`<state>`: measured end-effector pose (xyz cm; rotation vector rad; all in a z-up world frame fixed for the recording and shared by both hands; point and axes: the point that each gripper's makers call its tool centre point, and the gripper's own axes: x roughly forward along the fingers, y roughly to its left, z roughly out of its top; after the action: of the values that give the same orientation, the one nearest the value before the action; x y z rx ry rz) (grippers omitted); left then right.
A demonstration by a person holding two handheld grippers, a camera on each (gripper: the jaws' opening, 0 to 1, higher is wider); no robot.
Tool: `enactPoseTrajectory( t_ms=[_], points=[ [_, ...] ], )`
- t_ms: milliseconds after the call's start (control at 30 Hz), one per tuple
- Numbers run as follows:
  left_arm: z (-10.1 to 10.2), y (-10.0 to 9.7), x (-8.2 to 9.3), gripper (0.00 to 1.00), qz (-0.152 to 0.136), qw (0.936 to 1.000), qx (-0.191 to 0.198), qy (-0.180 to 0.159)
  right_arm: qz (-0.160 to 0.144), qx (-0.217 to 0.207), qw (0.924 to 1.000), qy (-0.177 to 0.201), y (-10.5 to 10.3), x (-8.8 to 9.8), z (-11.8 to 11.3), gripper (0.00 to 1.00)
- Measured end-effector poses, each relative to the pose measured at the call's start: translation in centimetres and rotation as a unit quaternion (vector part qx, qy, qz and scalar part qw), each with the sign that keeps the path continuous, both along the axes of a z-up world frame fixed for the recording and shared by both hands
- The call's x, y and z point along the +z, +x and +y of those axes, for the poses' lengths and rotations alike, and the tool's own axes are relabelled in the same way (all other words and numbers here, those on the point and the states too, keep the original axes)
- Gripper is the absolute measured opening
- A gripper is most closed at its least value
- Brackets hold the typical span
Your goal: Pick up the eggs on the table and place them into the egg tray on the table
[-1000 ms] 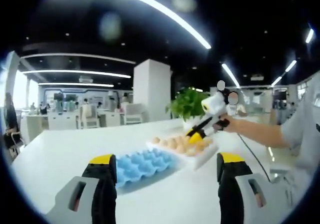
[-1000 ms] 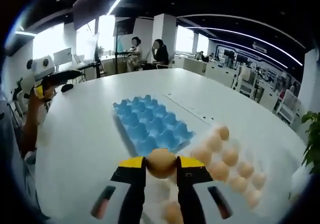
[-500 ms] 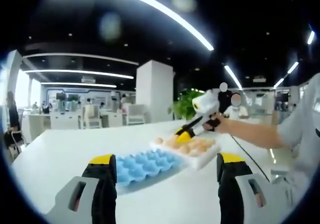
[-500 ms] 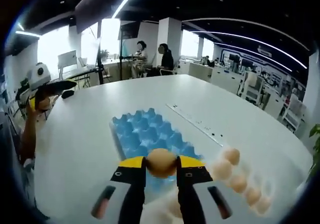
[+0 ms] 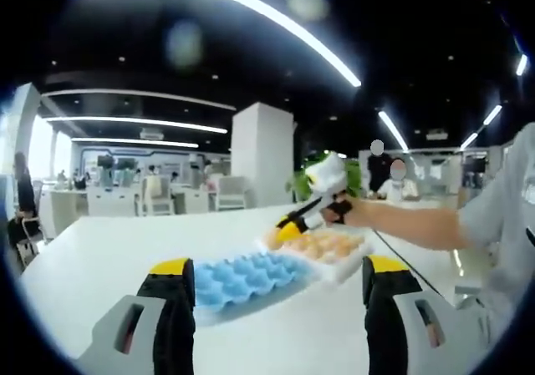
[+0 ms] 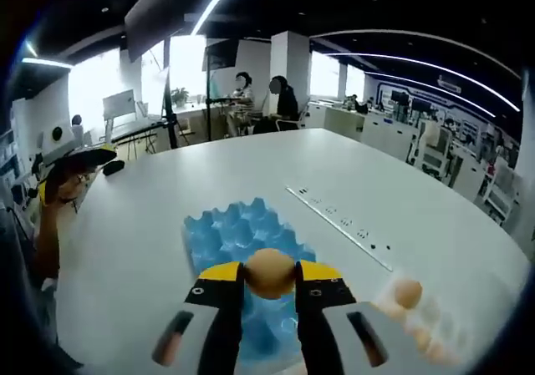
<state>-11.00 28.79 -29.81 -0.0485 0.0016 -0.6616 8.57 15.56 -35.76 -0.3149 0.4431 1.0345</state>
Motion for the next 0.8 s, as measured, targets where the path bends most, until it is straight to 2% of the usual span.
enactPoseTrajectory(
  t_ms=[267, 800],
  points=[
    [1.3, 0.1, 0.2, 0.83, -0.003, 0.9999, 0.014, -0.008, 0.003, 0.011, 0.9999, 0.003, 0.6, -0.5, 2.9, 0.25],
    [1.5, 0.3, 0.1, 0.83, -0.001, 0.9998, 0.015, -0.010, 0.021, 0.028, 0.9994, 0.006, 2.4, -1.3, 7.2, 0.25]
  ],
)
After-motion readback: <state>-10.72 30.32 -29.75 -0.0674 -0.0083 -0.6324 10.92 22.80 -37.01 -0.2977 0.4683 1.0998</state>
